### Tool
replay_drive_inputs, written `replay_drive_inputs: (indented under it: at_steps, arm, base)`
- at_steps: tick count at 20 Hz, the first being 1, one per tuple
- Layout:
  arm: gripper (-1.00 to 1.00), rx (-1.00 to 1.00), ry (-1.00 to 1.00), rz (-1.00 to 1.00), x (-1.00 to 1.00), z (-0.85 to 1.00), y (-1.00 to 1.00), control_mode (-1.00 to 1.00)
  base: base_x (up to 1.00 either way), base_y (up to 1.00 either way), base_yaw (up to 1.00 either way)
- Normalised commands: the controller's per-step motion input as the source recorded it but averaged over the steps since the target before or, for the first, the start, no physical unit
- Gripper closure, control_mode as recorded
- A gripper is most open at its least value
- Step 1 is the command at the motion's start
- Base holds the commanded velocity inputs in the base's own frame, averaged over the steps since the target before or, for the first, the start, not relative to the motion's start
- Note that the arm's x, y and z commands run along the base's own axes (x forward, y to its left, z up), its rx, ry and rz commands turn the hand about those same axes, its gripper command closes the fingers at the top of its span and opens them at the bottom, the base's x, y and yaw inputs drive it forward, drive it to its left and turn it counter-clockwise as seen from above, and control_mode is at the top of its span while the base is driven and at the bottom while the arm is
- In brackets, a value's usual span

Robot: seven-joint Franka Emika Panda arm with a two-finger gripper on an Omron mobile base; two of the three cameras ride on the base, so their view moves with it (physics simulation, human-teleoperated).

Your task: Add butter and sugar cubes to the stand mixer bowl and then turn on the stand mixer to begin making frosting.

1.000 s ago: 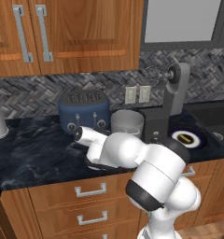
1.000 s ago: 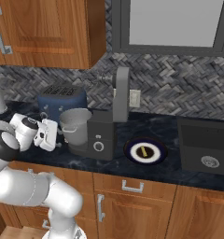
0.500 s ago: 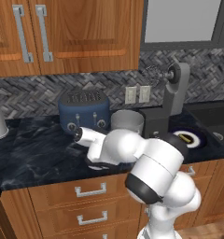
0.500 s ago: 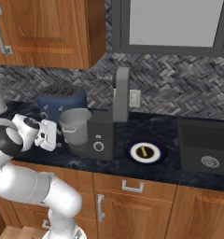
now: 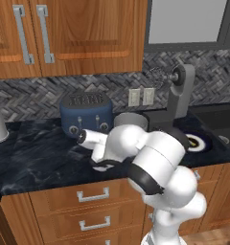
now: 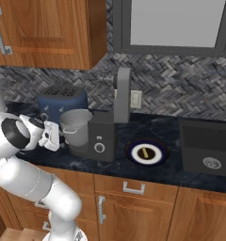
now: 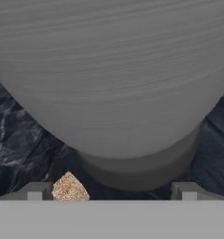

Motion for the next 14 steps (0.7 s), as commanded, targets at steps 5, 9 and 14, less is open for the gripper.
replay_drive_inputs:
  at_steps: [5,9,14]
  arm:
    - [-1.00,0.00,0.00,0.00,0.15,-0.19,0.01,-1.00]
    - [-1.00,0.00,0.00,0.00,0.10,-0.23,0.16,-1.00]
    - [-1.00,0.00,0.00,0.00,0.07,-0.22,0.18,-1.00]
  base:
    - [0.00,0.00,0.00]
    - [0.00,0.00,0.00]
    - [0.00,0.00,0.00]
